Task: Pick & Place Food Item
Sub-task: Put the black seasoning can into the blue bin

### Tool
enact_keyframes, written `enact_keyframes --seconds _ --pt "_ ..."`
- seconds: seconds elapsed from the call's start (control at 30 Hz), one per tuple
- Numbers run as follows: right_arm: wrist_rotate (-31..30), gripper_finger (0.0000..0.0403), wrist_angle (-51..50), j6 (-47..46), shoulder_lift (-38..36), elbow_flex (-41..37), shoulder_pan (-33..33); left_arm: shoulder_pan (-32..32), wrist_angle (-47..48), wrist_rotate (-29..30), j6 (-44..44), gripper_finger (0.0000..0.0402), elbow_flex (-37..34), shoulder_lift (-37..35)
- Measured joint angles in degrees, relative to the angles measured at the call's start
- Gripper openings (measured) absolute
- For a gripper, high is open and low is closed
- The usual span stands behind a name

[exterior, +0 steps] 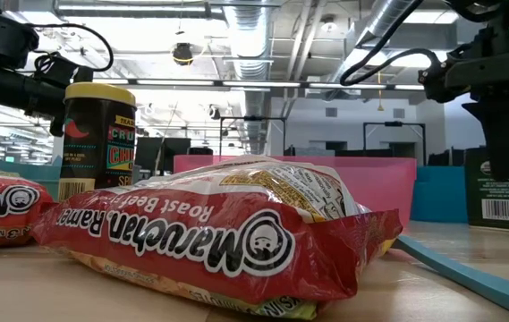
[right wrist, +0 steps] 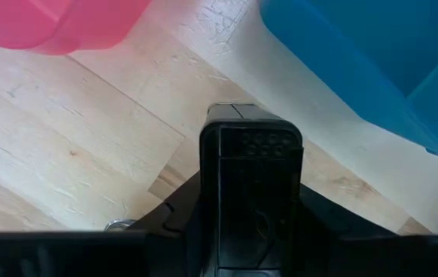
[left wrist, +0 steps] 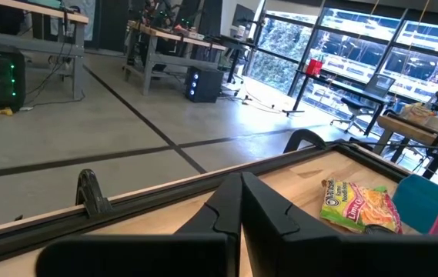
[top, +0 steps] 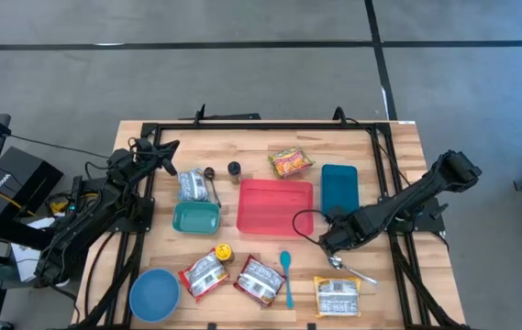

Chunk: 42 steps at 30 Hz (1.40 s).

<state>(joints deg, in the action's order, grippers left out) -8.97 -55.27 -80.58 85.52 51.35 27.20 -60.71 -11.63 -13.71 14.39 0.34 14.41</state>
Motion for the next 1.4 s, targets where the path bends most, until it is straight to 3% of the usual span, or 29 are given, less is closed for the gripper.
enact_keyframes --seconds 0.73,1.23,1.4 --pt "1.01 0.0118 -0.47 1.64 -1.98 1.62 0.59 -0.01 0.01 -0.01 -0.02 0.0 0.01 0.0" --pt "-0.24 0.0118 -1.1 19.98 -3.82 10.6 1.24 -0.02 0.0 0.0 0.0 0.0 0.01 0.0" --pt "-3.36 0.0124 -4.94 22.71 -3.82 13.97 0.55 -0.02 0.0 0.02 -0.02 0.0 0.02 0.0"
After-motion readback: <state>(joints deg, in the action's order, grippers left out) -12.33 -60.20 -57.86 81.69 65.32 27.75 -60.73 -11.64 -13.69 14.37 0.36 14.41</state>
